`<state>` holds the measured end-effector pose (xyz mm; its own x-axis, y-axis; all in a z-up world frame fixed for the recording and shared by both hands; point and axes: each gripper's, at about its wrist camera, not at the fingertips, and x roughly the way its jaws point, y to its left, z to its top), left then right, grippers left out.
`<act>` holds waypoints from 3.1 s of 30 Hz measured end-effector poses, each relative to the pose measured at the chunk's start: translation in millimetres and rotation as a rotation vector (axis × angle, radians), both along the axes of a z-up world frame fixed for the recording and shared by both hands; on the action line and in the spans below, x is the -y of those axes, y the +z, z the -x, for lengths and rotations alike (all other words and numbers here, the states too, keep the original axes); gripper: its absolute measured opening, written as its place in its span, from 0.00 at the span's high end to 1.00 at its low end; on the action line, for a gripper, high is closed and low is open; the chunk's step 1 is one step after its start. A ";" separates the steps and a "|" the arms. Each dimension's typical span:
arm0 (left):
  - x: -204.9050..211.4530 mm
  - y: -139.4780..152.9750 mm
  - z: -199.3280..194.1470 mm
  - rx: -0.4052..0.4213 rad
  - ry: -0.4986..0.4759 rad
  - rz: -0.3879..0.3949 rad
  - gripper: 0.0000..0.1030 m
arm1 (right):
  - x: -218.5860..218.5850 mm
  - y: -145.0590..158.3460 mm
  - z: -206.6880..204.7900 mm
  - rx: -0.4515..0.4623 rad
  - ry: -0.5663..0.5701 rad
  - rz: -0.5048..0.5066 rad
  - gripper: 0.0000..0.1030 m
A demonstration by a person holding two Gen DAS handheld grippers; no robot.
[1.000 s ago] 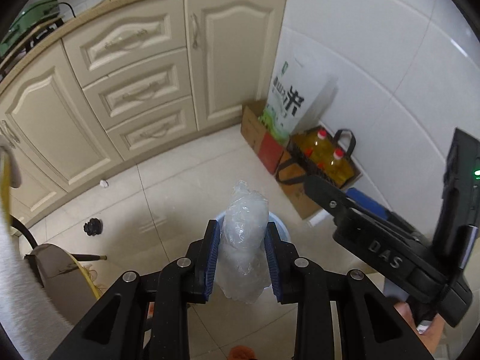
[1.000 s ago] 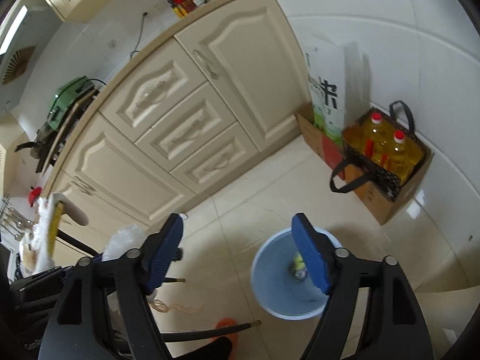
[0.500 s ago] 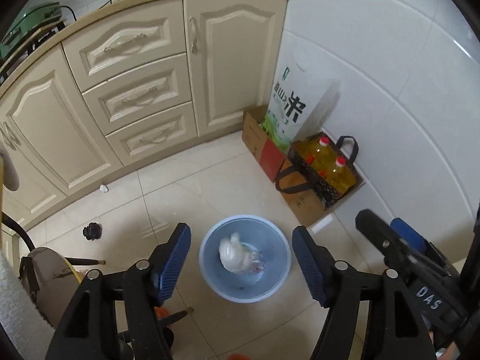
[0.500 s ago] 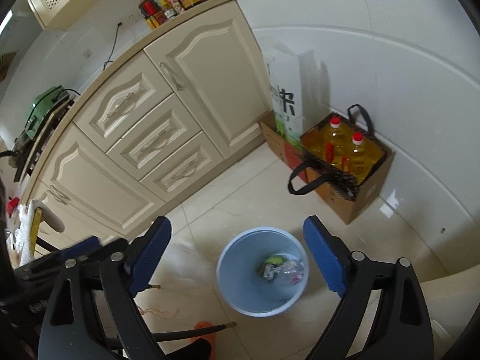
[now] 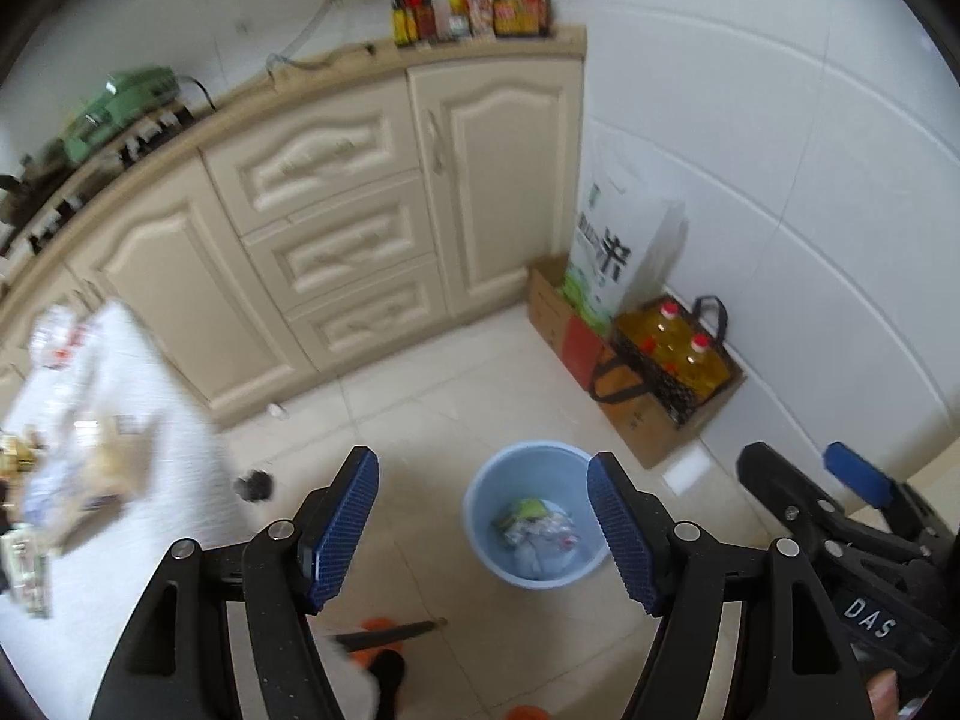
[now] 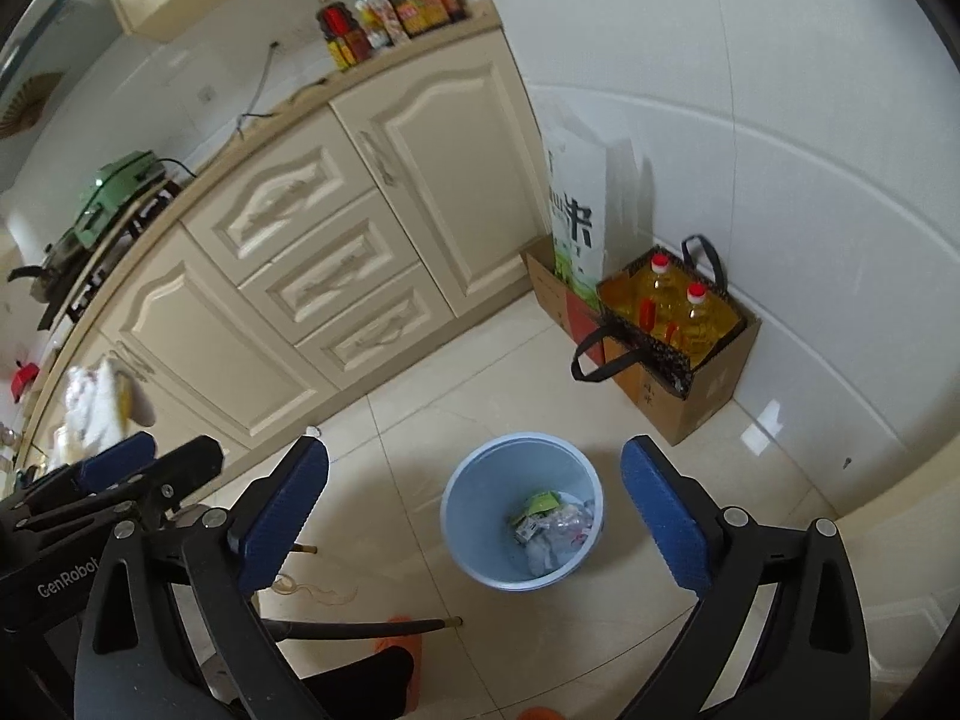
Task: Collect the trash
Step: 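Grasp the black garbage bag with the left tool while the right tool grasps crumpled clear plastic, then carry both items to the blue bin and open both tools to drop them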
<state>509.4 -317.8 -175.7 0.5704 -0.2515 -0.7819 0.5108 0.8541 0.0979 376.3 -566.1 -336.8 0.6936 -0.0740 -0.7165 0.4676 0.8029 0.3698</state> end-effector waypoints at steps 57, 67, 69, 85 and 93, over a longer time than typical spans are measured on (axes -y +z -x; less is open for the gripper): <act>-444.6 71.1 -1.3 0.138 0.630 0.074 0.49 | -396.3 47.1 -289.7 -0.170 0.755 0.228 0.67; -390.1 103.8 33.7 0.202 0.559 0.106 0.49 | -360.0 112.9 -198.3 0.092 0.770 0.148 0.68; -369.3 109.3 41.9 0.216 0.521 0.105 0.49 | -344.2 125.1 -176.6 0.131 0.752 0.147 0.67; -110.5 92.2 65.2 0.158 0.110 0.068 0.48 | -119.1 95.1 -37.5 0.151 0.381 0.073 0.67; -4.8 34.9 15.6 0.037 -0.020 0.006 0.48 | -38.6 36.8 -14.6 0.077 0.259 0.021 0.67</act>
<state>493.8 -312.9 -140.8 0.5938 -0.2676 -0.7588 0.5235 0.8446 0.1118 390.9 -527.5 -300.0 0.7437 0.0993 -0.6611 0.2164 0.8999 0.3787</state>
